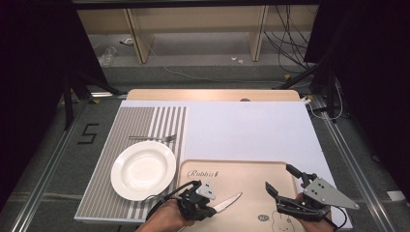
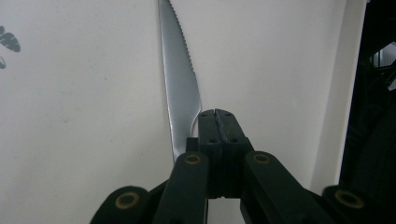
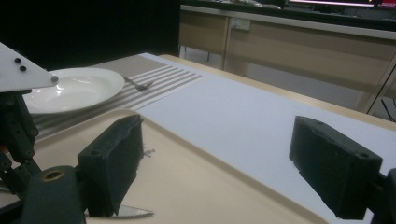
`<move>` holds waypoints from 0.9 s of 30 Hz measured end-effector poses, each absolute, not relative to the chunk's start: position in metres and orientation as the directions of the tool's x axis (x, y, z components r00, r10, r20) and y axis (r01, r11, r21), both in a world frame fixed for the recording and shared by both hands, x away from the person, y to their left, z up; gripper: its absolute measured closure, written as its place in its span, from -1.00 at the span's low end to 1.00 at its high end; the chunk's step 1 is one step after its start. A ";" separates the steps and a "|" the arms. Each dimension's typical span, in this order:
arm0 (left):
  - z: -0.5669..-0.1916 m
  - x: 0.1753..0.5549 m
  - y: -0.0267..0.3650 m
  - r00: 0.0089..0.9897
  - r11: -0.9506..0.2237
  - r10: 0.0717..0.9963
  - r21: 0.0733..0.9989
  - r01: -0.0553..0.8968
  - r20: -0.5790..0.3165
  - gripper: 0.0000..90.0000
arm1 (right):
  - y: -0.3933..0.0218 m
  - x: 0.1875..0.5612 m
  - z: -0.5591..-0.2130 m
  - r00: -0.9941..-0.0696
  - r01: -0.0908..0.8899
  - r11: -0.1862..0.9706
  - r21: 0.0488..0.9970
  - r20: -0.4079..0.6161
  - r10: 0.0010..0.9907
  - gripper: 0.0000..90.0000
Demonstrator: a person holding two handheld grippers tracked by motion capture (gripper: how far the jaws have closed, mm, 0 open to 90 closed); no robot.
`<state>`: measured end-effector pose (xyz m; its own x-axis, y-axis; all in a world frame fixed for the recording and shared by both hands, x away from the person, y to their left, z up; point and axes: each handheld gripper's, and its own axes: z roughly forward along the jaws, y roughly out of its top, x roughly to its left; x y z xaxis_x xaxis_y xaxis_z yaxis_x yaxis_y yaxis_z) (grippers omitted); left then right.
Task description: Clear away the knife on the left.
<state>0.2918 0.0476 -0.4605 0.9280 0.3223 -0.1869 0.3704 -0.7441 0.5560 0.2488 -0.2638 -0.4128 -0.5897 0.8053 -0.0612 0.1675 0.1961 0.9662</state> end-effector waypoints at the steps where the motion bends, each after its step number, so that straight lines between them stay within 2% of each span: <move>1: -0.462 0.291 0.046 0.929 -0.747 0.321 0.552 0.369 -0.187 0.99 | -0.264 0.249 -0.413 -0.590 0.165 0.195 0.967 -0.062 0.805 -0.59; 18: -0.471 0.296 0.046 0.919 -0.750 0.350 0.533 0.390 -0.181 0.99 | -0.263 0.249 -0.413 -0.590 0.168 0.199 0.966 -0.063 0.805 -0.59; 27: -0.471 0.305 0.055 0.902 -0.742 0.401 0.521 0.422 -0.159 0.99 | -0.263 0.249 -0.413 -0.589 0.168 0.200 0.965 -0.064 0.805 -0.59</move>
